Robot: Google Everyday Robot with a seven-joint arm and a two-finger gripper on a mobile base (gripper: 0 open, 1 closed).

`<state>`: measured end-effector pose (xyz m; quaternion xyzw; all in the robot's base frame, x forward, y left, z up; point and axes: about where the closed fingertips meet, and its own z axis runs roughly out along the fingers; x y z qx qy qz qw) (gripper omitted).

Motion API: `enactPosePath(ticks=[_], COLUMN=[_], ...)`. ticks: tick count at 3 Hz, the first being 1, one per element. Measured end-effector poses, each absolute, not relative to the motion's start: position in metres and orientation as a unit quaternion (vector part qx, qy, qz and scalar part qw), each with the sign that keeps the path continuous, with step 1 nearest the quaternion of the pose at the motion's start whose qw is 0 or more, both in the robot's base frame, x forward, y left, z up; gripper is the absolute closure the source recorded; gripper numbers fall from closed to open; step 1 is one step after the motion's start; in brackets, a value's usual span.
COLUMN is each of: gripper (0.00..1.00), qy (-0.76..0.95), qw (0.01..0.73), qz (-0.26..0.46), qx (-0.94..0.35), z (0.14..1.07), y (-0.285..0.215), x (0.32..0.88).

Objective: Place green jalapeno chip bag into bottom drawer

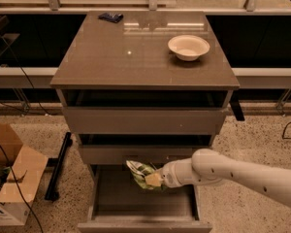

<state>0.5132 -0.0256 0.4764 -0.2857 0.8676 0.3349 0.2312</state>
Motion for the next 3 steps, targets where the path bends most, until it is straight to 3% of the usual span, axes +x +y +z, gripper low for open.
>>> enactPosePath(ticks=[2, 3], gripper=[1.0, 1.0], qy=[0.855, 0.855], qw=[0.256, 0.256], qz=[0.411, 0.411], qx=[-0.186, -0.187], z=[0.369, 0.369], y=[-0.101, -0.098], x=[0.525, 0.526])
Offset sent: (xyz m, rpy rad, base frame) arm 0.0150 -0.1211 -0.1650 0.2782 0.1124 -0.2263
